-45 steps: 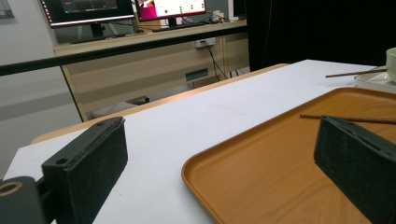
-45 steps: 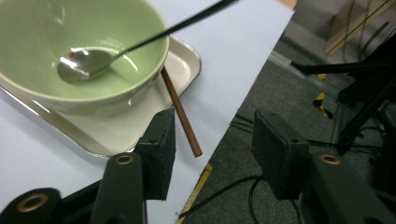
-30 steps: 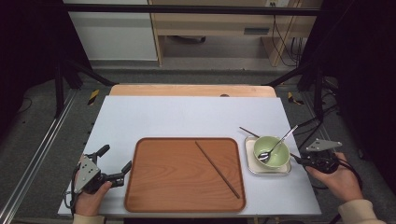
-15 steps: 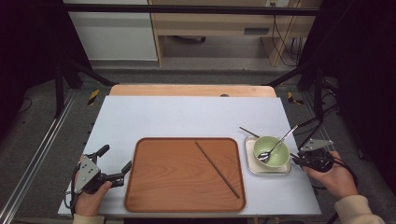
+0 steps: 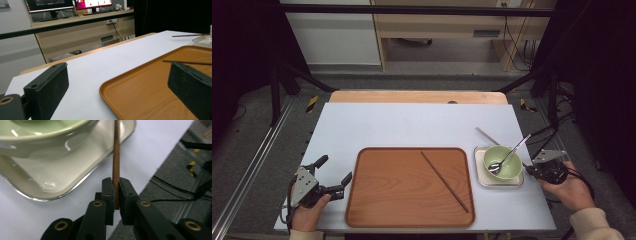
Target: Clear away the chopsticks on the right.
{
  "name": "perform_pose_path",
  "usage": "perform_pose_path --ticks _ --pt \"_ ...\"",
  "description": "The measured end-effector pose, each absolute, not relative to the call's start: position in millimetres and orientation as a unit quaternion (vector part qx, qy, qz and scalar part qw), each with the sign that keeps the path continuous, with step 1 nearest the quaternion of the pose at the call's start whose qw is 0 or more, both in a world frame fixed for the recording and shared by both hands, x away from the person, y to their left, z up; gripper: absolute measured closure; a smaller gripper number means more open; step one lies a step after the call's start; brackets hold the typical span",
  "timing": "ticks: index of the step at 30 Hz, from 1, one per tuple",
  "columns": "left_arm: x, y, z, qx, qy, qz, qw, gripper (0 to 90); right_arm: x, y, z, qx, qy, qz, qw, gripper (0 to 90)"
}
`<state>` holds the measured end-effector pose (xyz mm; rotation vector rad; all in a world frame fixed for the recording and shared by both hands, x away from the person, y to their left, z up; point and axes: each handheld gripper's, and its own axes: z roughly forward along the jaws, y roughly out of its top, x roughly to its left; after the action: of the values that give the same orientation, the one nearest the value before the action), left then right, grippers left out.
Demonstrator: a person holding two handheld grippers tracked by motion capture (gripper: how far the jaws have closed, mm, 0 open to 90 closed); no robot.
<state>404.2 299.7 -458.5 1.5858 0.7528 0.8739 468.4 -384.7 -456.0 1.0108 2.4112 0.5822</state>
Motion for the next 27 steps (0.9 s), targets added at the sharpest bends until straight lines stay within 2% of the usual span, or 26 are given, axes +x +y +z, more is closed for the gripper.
perform_pose_path --ticks 3,11,17,24,27 --pt "404.8 299.1 -459.1 0.673 0.319 0.369 0.556 3.0 465.0 -386.8 -451.0 0.371 0.869 0.228 0.234 84.7" --pt "404.8 299.7 -459.2 0.674 0.319 0.37 0.555 3.0 459.3 -395.5 -431.7 0.429 0.817 0.259 0.285 84.8" --pt "404.3 298.9 -458.8 0.674 0.317 0.371 0.556 3.0 457.7 -394.8 -406.6 0.482 0.765 0.262 0.336 84.7" --pt "404.5 300.7 -458.8 0.671 0.318 0.371 0.558 3.0 450.2 -381.9 -371.1 0.486 0.73 0.269 0.397 84.8" --pt "404.3 300.2 -458.7 0.671 0.318 0.37 0.558 3.0 444.8 -370.7 -357.2 0.483 0.726 0.279 0.403 84.8"
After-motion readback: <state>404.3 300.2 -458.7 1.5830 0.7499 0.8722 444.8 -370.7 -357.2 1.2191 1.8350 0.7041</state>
